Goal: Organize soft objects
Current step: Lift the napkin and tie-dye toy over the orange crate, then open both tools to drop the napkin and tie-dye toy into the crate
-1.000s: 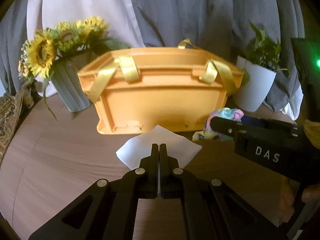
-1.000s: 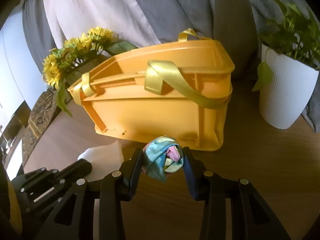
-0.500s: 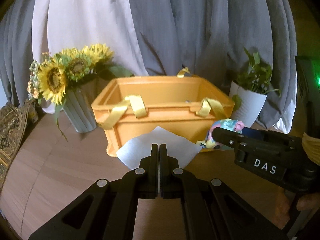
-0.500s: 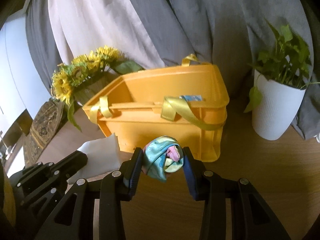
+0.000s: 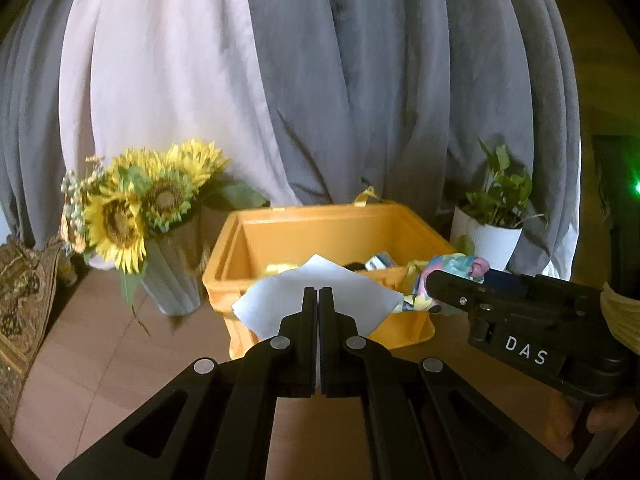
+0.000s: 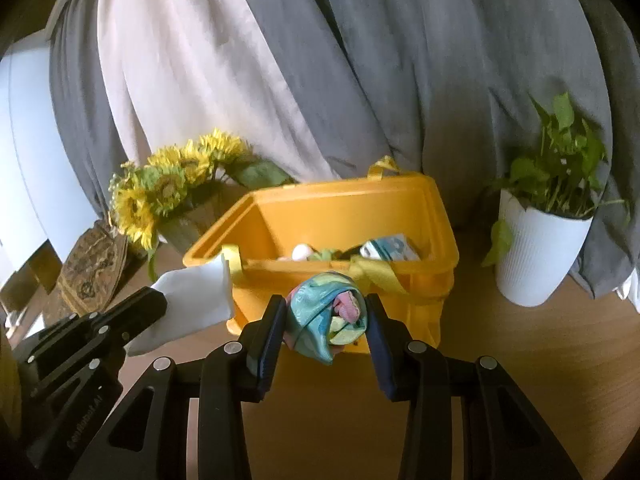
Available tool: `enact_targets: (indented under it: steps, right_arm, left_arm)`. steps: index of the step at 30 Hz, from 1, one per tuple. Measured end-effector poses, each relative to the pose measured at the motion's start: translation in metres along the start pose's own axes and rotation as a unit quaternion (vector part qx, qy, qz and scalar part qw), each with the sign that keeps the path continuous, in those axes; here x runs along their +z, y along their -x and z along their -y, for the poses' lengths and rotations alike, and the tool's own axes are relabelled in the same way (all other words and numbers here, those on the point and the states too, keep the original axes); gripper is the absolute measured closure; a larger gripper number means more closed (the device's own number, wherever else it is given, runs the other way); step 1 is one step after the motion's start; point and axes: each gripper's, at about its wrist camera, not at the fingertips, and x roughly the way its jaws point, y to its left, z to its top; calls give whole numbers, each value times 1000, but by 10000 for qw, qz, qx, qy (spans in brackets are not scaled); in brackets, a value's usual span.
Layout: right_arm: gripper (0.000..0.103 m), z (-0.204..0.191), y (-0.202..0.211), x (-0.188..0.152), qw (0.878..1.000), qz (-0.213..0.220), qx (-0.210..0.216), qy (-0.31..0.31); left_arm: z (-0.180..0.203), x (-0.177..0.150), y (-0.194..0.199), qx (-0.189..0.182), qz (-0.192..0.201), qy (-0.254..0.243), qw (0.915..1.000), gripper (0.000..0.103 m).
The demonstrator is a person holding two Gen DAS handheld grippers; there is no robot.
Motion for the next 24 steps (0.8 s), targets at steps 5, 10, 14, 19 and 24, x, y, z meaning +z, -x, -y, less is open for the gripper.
enact_targets:
  steps: [5, 10, 14, 19, 24]
  right_arm:
    - [62, -8, 2, 12, 9998, 173, -97, -40]
    - [62, -14, 0, 23, 9993, 335, -172, -87]
    - [62, -18, -4, 34, 9986, 469, -236, -91]
    - [62, -23, -10, 47, 9978, 573, -304, -101]
    - [62, -23, -19, 56, 9973, 622, -379, -112]
  left_arm:
    - [-8, 14, -2, -122, 117, -87, 9998, 100]
    - [-18, 30, -7, -211, 251, -184, 9993, 100]
    - [-24, 41, -11, -253, 349, -248, 9988, 100]
    - [-31, 53, -20, -310, 422, -301, 9982, 100]
    - [-36, 59, -36, -381, 422, -274, 9980, 100]
